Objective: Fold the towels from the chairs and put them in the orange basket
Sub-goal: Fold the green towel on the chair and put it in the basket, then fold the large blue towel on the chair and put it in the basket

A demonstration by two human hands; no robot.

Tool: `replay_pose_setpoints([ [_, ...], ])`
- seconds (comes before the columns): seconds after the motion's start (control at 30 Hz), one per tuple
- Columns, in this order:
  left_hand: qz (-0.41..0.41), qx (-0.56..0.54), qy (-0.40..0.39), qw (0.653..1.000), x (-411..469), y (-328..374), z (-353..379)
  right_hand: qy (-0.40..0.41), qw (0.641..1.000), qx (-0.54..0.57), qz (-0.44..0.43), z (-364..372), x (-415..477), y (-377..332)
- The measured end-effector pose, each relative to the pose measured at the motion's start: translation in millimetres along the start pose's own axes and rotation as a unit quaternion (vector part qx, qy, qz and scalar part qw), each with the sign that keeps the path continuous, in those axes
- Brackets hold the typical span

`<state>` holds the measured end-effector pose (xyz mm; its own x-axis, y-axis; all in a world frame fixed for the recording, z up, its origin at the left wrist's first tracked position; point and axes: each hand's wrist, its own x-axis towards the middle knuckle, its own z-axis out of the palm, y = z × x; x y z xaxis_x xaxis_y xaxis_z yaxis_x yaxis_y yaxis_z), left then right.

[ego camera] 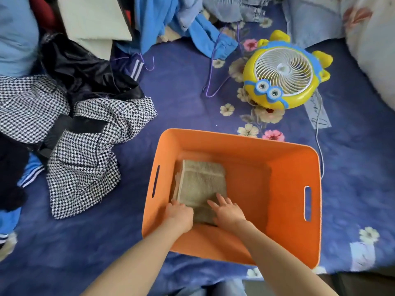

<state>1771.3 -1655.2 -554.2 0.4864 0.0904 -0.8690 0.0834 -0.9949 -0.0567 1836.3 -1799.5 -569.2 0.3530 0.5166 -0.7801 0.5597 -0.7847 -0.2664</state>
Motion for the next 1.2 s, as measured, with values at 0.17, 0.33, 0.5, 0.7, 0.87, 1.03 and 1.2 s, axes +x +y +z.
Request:
replay_pose_setpoints([
  [0.17,-0.003,-0.042,0.027,0.999,-11.0,-6.2,-10.9,0.02,1.0,0.007,0.013,-8.6,-7.8,6.1],
  [0.33,0.012,-0.067,0.079,0.995,-42.9,-10.1,-31.0,0.065,0.997,0.007,0.037,-33.1,-38.7,11.6],
  [0.5,0.027,-0.116,0.164,0.979,-87.8,-18.0,-50.7,0.128,0.989,-0.002,0.07,-69.2,-89.1,9.1],
  [0.7,0.027,-0.221,0.275,0.935,-136.1,-39.7,-70.8,0.244,0.965,-0.019,0.097,-107.9,-157.0,1.0],
  [0.87,0.057,-0.207,0.349,0.912,-165.5,-48.9,-90.5,0.319,0.939,-0.032,0.123,-119.2,-211.4,-7.8],
  [1.03,0.128,-0.166,0.399,0.893,-182.1,-29.3,-110.5,0.39,0.905,-0.041,0.162,-97.2,-264.2,-7.6],
  [1.2,0.202,-0.127,0.401,0.884,-188.9,18.7,-114.4,0.408,0.885,-0.017,0.225,-52.0,-320.1,-0.4],
])
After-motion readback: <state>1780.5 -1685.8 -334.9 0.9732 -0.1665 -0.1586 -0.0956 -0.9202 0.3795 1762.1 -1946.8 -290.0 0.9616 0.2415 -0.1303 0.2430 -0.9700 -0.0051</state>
